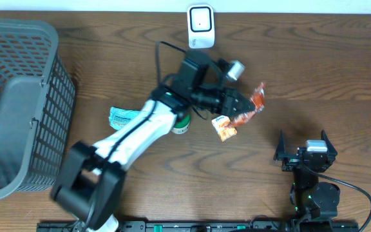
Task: Scan the item barcode
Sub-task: 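Carry the snack bar right past the scanner and drop it near the right arm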
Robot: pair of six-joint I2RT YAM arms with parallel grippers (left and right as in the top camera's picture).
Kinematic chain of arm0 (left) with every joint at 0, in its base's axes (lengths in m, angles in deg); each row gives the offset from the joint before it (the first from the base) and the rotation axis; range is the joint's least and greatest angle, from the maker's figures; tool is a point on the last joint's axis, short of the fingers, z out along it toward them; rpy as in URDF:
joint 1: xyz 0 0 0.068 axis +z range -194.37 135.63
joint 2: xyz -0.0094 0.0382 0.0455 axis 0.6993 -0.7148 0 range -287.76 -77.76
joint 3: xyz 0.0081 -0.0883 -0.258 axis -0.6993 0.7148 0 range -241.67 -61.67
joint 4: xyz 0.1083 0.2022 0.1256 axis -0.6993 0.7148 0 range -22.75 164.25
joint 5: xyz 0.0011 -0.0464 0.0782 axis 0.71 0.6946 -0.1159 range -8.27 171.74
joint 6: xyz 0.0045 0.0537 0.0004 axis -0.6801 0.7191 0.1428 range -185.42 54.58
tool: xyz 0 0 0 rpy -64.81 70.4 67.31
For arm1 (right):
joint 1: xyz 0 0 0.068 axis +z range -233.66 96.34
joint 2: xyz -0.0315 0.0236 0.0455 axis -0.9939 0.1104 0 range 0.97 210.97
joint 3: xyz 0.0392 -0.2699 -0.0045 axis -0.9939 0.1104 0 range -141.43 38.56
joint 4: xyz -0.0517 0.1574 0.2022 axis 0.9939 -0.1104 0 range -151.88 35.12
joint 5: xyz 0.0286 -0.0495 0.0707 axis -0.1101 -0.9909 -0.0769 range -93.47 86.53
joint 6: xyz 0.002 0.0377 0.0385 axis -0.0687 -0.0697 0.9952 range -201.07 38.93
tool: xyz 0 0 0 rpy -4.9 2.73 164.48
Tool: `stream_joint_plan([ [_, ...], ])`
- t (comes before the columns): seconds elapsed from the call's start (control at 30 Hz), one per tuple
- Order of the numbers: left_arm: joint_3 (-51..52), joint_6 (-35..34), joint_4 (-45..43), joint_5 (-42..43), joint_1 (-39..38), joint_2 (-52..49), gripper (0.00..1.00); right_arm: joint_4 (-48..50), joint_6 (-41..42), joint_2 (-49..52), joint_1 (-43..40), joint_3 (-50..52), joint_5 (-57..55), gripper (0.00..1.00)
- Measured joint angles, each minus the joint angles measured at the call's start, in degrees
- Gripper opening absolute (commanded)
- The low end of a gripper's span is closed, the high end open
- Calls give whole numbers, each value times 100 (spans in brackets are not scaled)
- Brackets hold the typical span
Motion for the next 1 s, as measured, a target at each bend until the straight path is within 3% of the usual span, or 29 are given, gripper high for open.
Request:
stream_joint_plan([
  [0.33, 0, -835, -356, 138, -345, -946, 7, -2, 0, 0, 0, 0, -2, 99],
  [0.87, 0, -1025, -566, 210, -643, -1996, 8, 0, 0, 0, 0, 0, -2, 99],
  [1.0, 0, -1023, -828, 208, -627, -2013, 14, 0, 0, 0, 0, 0, -2, 99],
])
